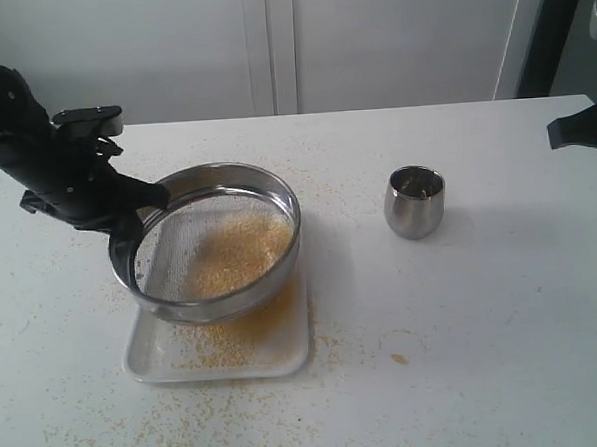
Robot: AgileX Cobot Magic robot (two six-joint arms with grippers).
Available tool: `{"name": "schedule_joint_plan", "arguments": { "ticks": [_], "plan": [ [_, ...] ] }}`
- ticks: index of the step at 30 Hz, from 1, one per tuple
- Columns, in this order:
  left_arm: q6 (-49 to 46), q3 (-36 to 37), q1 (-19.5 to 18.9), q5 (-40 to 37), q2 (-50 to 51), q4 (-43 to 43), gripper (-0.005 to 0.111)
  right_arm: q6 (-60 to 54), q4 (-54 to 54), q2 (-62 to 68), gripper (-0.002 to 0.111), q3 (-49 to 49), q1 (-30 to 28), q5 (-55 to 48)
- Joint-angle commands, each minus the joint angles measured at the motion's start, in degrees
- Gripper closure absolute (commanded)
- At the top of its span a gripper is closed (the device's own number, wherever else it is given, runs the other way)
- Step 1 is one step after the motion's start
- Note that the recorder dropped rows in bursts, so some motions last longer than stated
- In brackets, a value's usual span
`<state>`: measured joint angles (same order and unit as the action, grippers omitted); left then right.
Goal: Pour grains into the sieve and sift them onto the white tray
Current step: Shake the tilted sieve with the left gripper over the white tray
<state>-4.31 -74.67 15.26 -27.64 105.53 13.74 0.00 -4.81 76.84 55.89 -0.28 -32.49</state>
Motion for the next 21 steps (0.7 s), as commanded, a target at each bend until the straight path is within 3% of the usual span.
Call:
{"name": "schedule_joint_plan", "arguments": {
  "ticks": [1,3,5,7,9,11,15,16,21],
  "plan": [
    [-6.7,-0.1,0.5,-3.3,-0.9,1.6,0.107,0.0,0.1,-0.4,0.108,-0.1,-0.1,0.6],
    [3.4,-0.1,-0.1,-2.9,-0.9,1.8,0.107,0.0,0.1,-0.4,0.108,-0.1,-0.1,0.6],
    [5.4,-0.1,-0.1,-2.4,-0.9,2.0,0.107,0.0,0.1,-0.4,0.108,-0.1,-0.1,0.7],
    [0.3,-0.1,0.3,-2.6,-0.9,2.1,0.107,0.0,0.1,-0.4,0.108,-0.1,-0.1,0.7],
    [-10.7,-0.1,0.3,-4.5,-0.9,2.1,0.107,0.0,0.1,-0.4,0.108,-0.1,-0.1,0.7],
    [-13.3,-0.1,0.0,-6.2,-0.9,2.0,0.107,0.0,0.1,-0.4,0.108,-0.1,-0.1,0.7],
    [4.9,-0.1,-1.3,-4.6,-0.9,2.3,0.107,0.0,0.1,-0.4,0.108,-0.1,-0.1,0.7],
    [5.6,-0.1,-1.3,-4.3,-0.9,2.3,0.107,0.0,0.1,-0.4,0.108,-0.1,-0.1,0.7],
    [-11.8,-0.1,-0.5,-5.5,-0.9,2.2,0.107,0.0,0.1,-0.4,0.108,-0.1,-0.1,0.8]
  ]
}}
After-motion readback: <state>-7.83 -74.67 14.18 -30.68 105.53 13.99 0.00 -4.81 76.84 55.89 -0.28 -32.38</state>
